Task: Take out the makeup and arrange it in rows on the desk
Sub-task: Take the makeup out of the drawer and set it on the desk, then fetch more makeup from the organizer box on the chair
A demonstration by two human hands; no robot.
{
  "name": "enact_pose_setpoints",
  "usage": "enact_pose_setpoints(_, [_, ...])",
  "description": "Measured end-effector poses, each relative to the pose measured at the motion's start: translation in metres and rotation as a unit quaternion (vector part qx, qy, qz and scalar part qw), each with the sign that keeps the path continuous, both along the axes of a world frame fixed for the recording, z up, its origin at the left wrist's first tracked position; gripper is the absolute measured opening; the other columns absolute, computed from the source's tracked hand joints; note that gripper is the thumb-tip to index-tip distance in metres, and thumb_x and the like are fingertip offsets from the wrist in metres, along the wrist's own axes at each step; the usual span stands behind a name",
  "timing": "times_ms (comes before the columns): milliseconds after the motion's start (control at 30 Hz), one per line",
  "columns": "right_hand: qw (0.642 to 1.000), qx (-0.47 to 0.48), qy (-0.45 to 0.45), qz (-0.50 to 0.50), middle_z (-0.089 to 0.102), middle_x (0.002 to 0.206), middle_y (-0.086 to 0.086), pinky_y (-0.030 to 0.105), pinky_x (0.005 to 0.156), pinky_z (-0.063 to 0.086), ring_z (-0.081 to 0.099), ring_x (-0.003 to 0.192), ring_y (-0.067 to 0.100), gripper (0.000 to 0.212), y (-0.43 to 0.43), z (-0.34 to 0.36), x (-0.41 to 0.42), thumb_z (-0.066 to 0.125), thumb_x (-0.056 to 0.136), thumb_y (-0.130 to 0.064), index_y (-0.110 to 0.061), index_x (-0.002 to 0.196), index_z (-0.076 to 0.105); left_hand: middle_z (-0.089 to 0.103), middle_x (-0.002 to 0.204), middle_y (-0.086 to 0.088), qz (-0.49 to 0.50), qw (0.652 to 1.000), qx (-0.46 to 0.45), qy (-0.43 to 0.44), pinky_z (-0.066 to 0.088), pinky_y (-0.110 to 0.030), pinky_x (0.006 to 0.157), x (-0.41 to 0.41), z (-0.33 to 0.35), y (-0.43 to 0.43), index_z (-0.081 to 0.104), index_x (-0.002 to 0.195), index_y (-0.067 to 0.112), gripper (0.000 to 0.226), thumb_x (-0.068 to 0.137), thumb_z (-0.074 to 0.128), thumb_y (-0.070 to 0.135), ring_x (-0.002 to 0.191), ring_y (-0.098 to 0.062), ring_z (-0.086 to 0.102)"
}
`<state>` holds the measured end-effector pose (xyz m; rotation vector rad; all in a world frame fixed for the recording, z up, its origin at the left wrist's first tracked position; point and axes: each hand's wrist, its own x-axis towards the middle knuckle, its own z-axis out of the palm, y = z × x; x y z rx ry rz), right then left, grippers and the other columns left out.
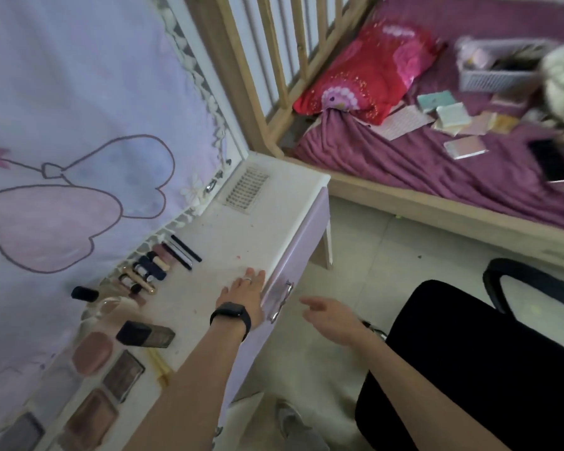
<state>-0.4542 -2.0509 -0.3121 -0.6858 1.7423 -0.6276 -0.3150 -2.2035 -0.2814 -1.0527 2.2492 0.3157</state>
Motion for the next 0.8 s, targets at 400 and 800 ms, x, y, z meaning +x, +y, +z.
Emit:
enact_pose_setpoints(400, [0.929, -0.06, 0.327, -0.162, 0.062, 0.129, -0.016, 0.023, 0.095, 0.042, 0.058, 0.121, 0.011, 0.033, 0.19, 0.249, -0.08, 0.052, 0.1, -0.033, -0.039, 0.131, 0.061, 0.043, 0.153, 0.003, -0.145, 0.934, 0.056, 0.321, 0.036, -0.04, 0.111, -0.133, 0.17, 0.121, 0.043, 0.147, 0.031, 0.05, 0.098, 0.05, 0.029, 0.137, -0.021, 0.043])
enact_pose_setpoints(800, [0.68, -0.036, 0.515, -0.521, 0.065, 0.114, -0.021, 0.034, 0.095, 0.046, 0.061, 0.108, 0.008, 0.033, 0.463, 0.391, 0.063, 0.066, 0.093, -0.032, -0.061, 0.106, 0.059, 0.053, 0.144, 0.002, -0.444, 0.721, 0.185, 0.498, 0.036, -0.036, 0.113, -0.179, 0.335, 0.361, 0.049, 0.144, 0.029, 0.049, 0.096, 0.056, 0.029, 0.135, -0.018, 0.045])
